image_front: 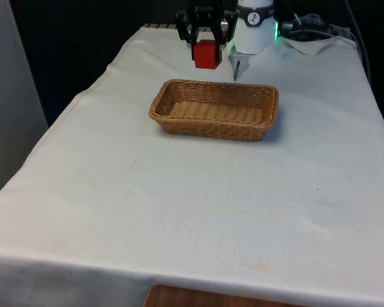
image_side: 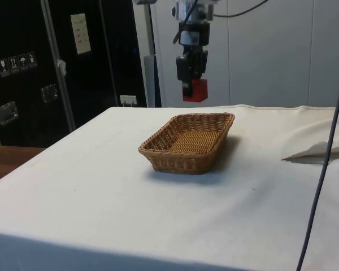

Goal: Pick up the cube and place it into the basket.

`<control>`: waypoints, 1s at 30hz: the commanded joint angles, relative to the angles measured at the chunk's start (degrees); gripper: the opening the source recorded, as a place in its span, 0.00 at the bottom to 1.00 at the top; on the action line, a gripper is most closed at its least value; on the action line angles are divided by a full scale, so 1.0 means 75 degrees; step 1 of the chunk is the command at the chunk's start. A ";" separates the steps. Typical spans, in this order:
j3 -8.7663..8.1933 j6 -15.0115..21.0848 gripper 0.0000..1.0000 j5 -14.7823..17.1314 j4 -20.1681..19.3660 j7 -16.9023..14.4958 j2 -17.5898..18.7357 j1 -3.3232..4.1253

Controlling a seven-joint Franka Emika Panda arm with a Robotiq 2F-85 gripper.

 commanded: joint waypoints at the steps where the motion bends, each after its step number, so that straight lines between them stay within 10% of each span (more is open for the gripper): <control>1: 0.0015 0.0168 0.02 0.0084 -0.0046 0.0000 0.0023 0.0038; 30: 0.0336 0.1551 0.02 0.0413 -0.0344 -0.0031 0.0955 0.0076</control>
